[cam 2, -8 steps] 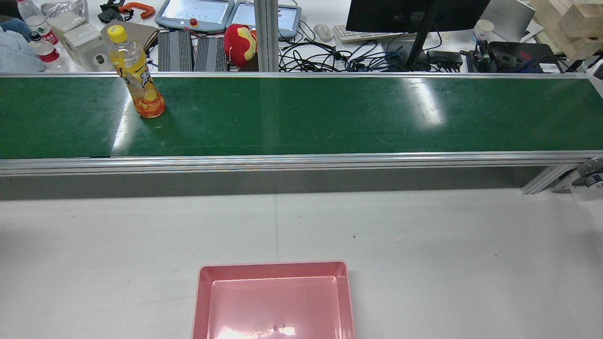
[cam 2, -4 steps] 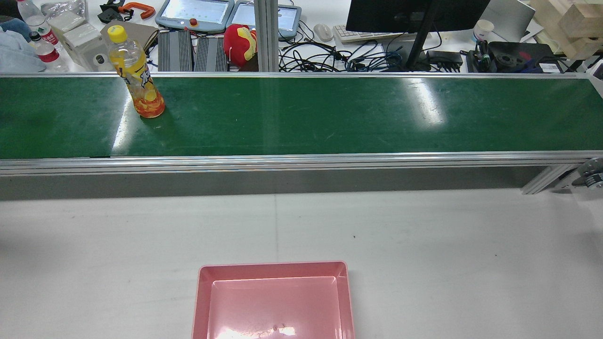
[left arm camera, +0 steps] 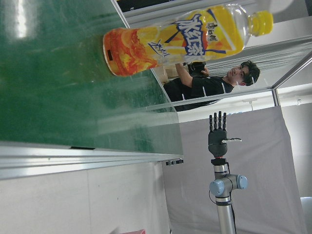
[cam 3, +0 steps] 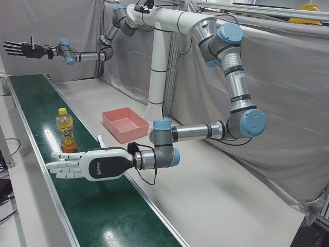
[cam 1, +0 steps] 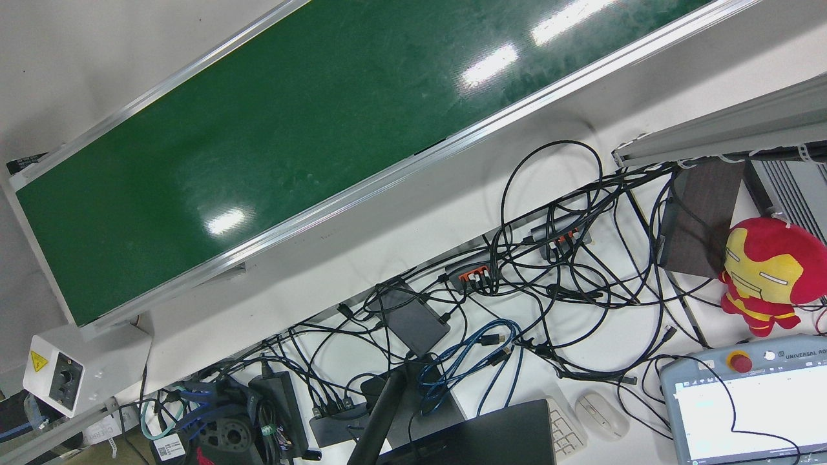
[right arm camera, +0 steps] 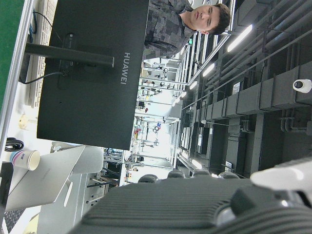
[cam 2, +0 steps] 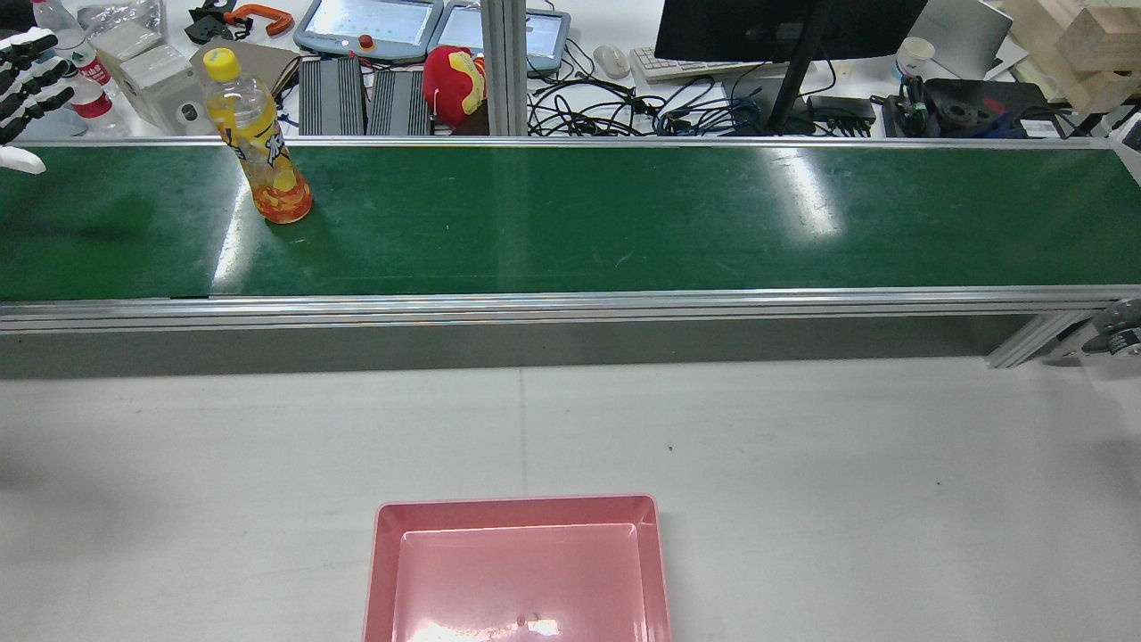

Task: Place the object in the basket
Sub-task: 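Move the left hand toward the orange-labelled bottle on the conveyor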

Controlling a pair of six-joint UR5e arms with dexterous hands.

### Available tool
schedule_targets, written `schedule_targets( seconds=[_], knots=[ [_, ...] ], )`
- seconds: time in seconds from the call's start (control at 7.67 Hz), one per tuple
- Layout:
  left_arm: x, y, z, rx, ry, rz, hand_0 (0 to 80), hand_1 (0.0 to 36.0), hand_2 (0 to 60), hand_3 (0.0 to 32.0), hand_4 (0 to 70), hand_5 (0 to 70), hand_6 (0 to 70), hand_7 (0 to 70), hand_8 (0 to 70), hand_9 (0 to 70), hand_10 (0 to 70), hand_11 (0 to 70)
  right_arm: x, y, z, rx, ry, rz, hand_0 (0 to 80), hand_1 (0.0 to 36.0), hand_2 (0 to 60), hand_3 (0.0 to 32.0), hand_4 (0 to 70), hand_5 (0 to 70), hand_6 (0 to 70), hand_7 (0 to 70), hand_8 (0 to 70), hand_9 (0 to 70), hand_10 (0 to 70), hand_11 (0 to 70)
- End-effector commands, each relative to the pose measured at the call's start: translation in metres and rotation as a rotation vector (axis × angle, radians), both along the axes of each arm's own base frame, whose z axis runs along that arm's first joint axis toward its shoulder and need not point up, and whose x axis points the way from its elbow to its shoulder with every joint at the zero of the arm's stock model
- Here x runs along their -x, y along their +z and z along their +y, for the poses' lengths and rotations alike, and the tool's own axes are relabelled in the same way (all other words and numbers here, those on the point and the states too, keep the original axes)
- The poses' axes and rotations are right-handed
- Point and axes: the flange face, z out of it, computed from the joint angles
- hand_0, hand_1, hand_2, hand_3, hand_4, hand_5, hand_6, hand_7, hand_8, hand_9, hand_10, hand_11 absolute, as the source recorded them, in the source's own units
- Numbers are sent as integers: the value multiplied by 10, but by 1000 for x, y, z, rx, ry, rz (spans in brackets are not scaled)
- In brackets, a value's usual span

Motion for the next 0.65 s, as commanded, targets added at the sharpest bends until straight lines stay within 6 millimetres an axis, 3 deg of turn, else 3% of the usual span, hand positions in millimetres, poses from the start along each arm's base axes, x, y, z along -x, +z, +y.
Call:
schedule_targets(
  seconds=[0.0, 0.13, 0.26, 0.52],
  knots=[
    [-36, -8, 7, -11, 41, 8, 606, 169, 0, 0, 51, 167, 0, 0, 50, 69, 54, 103, 0, -1, 0, -1, 0, 0, 0, 0, 0, 0, 0, 0, 0, 0, 0, 0, 0, 0],
    [-59, -11, 12, -6, 53, 17, 594, 156, 0, 0, 49, 175, 0, 0, 48, 65, 52, 99, 0, -1, -1, -3, 0, 0, 0, 0, 0, 0, 0, 0, 0, 0, 0, 0, 0, 0],
    [-80, -24, 19, -1, 72, 20, 559, 103, 0, 0, 38, 173, 0, 0, 44, 61, 42, 80, 0, -1, 0, -1, 0, 0, 0, 0, 0, 0, 0, 0, 0, 0, 0, 0, 0, 0],
    [-88, -75, 17, -36, 56, -40, 571, 122, 0, 0, 46, 186, 0, 0, 43, 60, 40, 79, 0, -1, 0, -3, 0, 0, 0, 0, 0, 0, 0, 0, 0, 0, 0, 0, 0, 0]
  ],
)
